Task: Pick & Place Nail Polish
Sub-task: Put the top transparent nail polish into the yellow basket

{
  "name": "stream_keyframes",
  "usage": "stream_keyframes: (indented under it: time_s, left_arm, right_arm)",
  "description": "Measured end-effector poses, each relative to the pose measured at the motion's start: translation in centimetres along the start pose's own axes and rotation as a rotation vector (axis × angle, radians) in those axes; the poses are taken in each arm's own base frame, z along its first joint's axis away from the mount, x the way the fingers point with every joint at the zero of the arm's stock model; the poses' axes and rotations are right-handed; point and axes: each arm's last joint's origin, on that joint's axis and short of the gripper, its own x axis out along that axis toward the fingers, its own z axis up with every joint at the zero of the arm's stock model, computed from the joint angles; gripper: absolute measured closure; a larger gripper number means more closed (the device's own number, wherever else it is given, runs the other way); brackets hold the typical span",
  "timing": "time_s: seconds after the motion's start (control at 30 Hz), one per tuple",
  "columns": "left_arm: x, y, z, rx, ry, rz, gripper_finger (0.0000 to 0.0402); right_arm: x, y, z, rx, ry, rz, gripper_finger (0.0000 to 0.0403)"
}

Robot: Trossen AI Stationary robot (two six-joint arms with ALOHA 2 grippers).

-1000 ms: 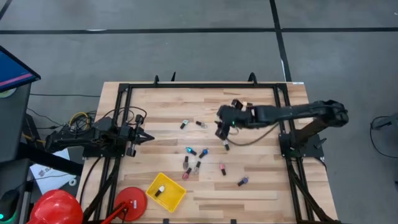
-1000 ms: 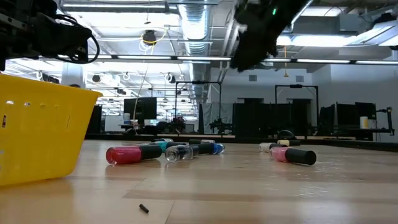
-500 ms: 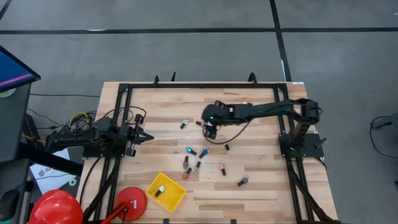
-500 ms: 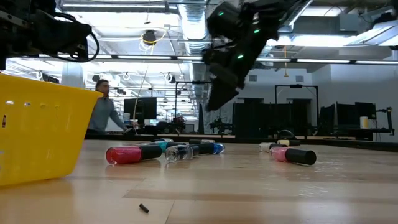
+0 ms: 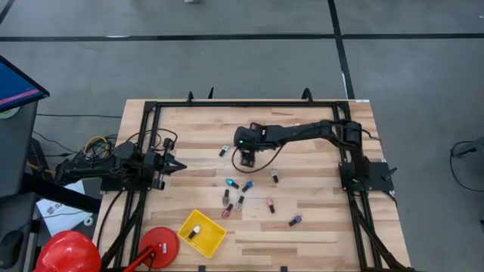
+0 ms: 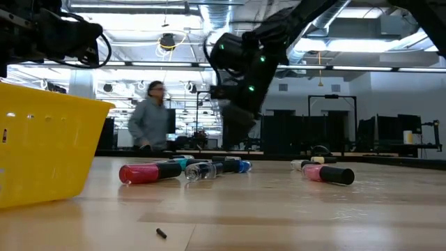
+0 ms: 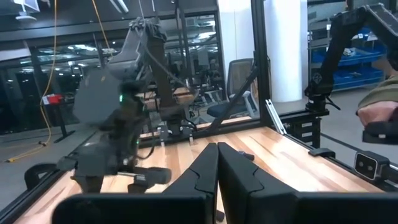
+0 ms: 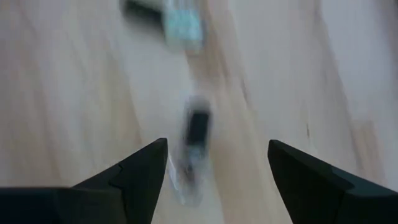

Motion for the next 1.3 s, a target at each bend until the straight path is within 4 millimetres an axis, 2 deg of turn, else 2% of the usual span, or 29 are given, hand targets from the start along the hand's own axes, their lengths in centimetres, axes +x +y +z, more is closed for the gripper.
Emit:
stream_keyframes:
  time_s: [0.13,0.33,0.53,0.67,0.87,0.97,1.13,1.3]
  left_arm:
    - [0.0,0.0,0.1,0.002,-0.007,0.001,0.0401]
    - [0.0,0.0,0.1,0.004,-0.015,0.001,0.0401]
    - [0.0,0.0,0.2,0.004,-0.016,0.001,0.0401]
    - [0.0,0.0,0.2,0.004,-0.016,0.002,0.0401]
    - [0.0,0.0,0.2,0.005,-0.022,0.002,0.0401]
    - [0.0,0.0,0.2,0.005,-0.022,0.002,0.0401]
    - [0.0,0.0,0.2,0.005,-0.022,0.002,0.0401]
    - [0.0,0.0,0.2,0.005,-0.022,0.002,0.0401]
  right_arm:
    - [0.6,-0.7,0.3,0.036,-0.026,0.060,0.0132]
    - [2.8,0.0,-0.4,0.028,0.021,0.095,0.0132]
    - [3.6,0.3,-0.6,0.042,0.039,0.101,0.0137]
    - [3.5,0.0,-0.6,0.075,0.042,0.101,0.0172]
    - [3.6,-0.2,-0.9,0.122,0.072,0.159,0.0269]
    - [3.6,-0.2,-0.9,0.128,0.074,0.160,0.0304]
    - [3.3,-0.3,-0.4,0.140,0.066,0.159,0.0306]
    - [2.5,0.3,1.3,0.119,0.030,0.157,0.0306]
